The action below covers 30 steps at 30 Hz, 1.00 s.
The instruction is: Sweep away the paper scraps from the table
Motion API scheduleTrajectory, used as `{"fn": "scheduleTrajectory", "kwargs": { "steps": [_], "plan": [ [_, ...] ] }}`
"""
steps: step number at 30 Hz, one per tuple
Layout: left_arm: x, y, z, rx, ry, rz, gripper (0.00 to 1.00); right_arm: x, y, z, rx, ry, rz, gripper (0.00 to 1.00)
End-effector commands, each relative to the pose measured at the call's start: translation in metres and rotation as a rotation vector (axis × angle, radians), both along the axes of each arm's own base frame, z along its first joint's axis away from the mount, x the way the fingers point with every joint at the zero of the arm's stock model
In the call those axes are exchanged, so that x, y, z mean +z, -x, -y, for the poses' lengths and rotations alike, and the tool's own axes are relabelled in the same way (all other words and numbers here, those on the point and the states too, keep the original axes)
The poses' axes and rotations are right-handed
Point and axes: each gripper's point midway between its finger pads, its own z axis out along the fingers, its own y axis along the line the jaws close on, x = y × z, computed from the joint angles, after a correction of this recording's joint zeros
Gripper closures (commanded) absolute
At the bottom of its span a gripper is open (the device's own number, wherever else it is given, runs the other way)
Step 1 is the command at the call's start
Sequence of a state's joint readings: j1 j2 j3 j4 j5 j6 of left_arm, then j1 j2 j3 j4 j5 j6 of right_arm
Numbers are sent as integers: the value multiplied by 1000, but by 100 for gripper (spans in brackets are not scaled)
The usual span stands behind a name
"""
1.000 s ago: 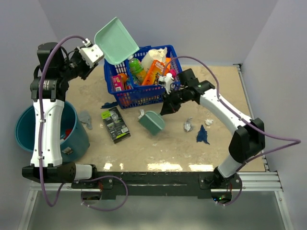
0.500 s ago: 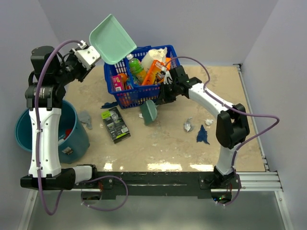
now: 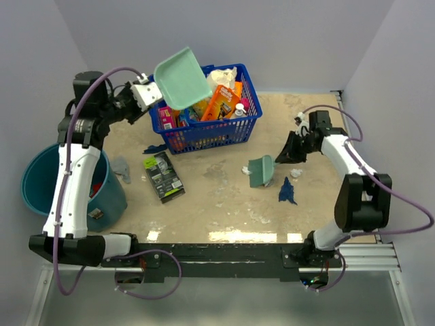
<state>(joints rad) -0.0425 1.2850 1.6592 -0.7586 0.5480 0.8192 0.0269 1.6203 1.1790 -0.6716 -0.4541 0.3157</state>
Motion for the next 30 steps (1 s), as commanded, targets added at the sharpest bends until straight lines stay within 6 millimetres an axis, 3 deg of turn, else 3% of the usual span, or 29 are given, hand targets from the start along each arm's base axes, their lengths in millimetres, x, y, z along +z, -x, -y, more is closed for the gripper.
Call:
{"fn": "scheduleTrajectory", "kwargs": {
  "steps": [1, 3, 6, 9, 13, 14, 18, 23, 30],
  "plan": [
    [-23, 3, 49, -196, -28, -2, 100, 37, 44, -8, 221, -73, 91, 100],
    [-40, 16, 70, -283, -61, -35, 100, 78, 39, -6, 279, -94, 222, 100],
    [-72, 39, 92, -413, -113, -104, 100, 121, 36, 1, 367, -19, 354, 100],
    [-107, 61, 102, -525, -198, -172, 100, 131, 33, 31, 329, 177, 376, 100],
    [-156, 89, 109, -645, -360, -284, 100, 123, 30, 87, 164, 474, 313, 100],
    [-163, 97, 117, -676, -388, -299, 100, 122, 30, 108, 102, 578, 285, 100],
    [-187, 103, 129, -685, -449, -361, 100, 127, 28, 152, -66, 788, 251, 100],
    [-216, 99, 141, -577, -520, -486, 100, 113, 29, 164, -73, 853, 187, 100],
    [-258, 80, 145, -330, -626, -681, 100, 83, 24, 153, -37, 783, 110, 100]
  ]
}}
